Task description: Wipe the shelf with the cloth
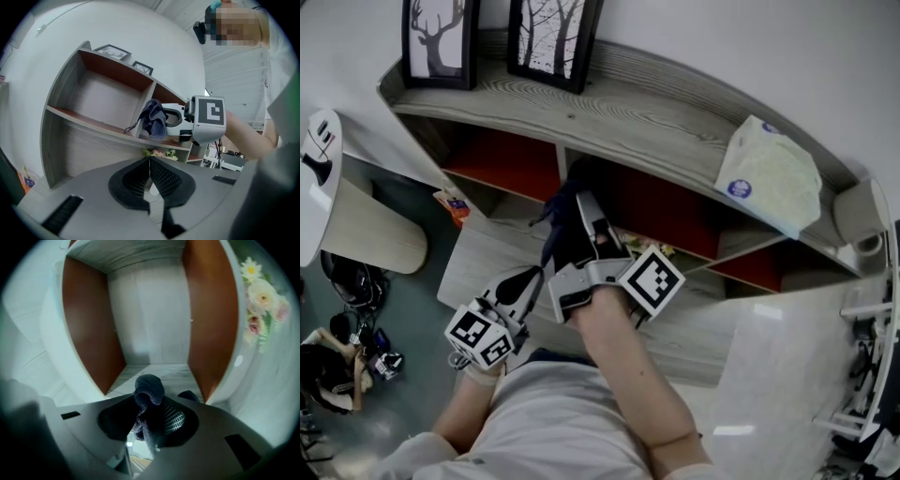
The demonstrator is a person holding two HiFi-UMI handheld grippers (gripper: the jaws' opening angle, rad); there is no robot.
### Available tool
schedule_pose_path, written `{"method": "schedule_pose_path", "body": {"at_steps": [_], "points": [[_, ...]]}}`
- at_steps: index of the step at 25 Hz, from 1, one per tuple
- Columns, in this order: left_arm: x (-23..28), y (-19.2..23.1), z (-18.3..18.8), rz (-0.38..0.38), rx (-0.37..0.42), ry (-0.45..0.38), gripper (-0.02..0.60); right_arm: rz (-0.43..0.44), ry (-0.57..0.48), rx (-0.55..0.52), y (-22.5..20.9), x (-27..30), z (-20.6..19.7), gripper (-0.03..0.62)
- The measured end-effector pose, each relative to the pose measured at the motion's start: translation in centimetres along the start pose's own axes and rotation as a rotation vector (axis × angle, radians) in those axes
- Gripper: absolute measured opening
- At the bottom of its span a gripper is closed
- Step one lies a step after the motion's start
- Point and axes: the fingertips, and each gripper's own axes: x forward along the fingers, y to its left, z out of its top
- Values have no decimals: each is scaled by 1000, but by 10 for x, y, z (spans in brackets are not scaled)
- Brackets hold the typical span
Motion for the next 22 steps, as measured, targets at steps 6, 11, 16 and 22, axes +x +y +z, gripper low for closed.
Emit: {"method": "schedule_pose_path", "body": {"at_steps": [6,11,16,22], "points": [[-4,0,1,9,4,-2,15,-29,-77,-490,26,-3,40,106],[-7,3,2,22,3,-4,15,-73,-120,-802,30,9,61,106],[-9,6,4,34,1,-11,15,-173,-96,-1149,26,32,62,106],[-13,8,4,47,-2,-10,15,-257,-104,-1347,22,57,65,106]]}}
